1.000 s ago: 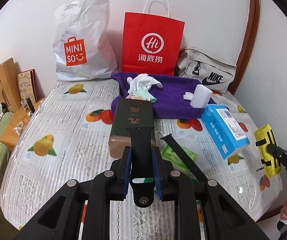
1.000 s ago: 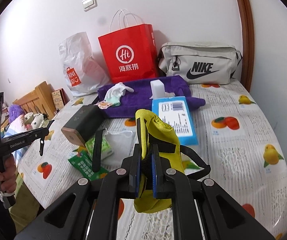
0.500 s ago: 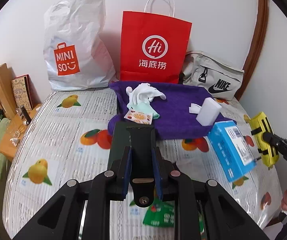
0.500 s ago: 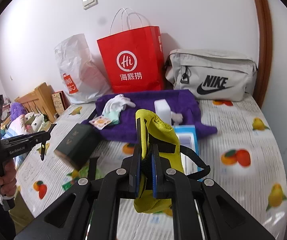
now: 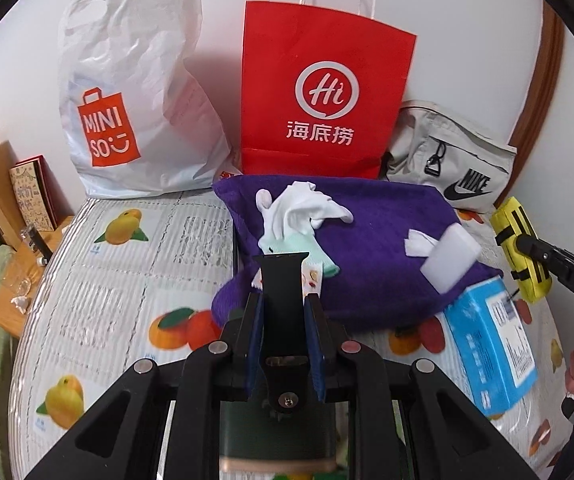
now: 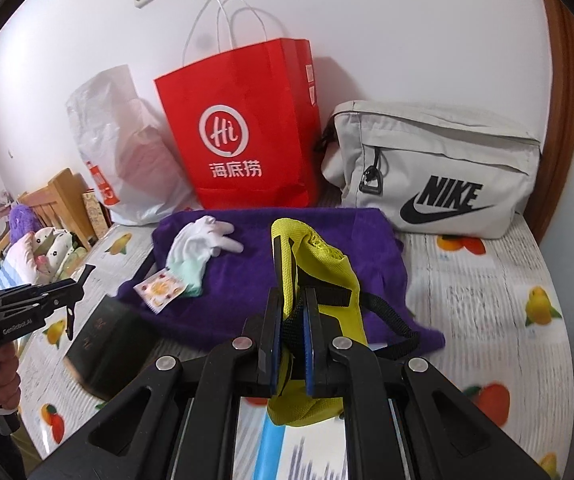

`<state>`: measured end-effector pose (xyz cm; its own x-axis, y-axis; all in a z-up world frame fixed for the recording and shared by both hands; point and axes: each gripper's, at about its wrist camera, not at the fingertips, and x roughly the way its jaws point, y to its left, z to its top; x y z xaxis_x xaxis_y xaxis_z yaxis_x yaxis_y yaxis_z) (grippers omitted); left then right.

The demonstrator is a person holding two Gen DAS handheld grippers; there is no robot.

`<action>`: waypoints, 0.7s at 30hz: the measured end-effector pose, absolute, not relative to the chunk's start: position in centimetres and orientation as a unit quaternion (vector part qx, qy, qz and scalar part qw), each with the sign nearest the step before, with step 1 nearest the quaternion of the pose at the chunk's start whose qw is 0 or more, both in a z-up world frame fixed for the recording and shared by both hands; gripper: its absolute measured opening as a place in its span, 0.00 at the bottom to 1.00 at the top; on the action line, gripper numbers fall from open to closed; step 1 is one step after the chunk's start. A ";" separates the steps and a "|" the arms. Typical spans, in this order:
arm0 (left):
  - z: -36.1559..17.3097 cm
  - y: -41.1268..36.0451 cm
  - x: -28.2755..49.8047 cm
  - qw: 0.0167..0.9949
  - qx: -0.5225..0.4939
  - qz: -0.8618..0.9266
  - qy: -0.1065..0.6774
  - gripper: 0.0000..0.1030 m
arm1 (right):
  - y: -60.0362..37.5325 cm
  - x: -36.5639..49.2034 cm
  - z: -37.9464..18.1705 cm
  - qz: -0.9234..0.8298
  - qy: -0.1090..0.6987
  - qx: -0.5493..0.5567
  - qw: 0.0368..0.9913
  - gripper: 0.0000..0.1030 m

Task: Organize soft objects
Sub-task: 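Carry the strap with the left tool toward the towel while the right tool carries the yellow pouch, then lay the strap on the towel with the left tool while the right tool lays the yellow pouch there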

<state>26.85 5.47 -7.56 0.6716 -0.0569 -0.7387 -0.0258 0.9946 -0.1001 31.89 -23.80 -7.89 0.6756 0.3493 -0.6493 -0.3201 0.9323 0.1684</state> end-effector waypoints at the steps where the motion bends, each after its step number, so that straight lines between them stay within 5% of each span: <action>1: -7.7 5.5 27.4 0.912 -0.053 -0.009 0.407 0.19 | -23.7 32.6 -8.0 0.183 0.360 0.018 0.915 0.09; 21: -9.7 5.8 36.0 0.899 -0.060 -0.013 0.434 0.19 | -21.5 42.8 -10.5 0.190 0.396 -0.003 0.899 0.10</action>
<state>36.03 5.76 -9.69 0.6226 -0.0752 -0.7789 -0.0291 0.9925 -0.1190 42.76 -21.46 -10.53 0.6148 0.3388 -0.7122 -0.3438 0.9278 0.1447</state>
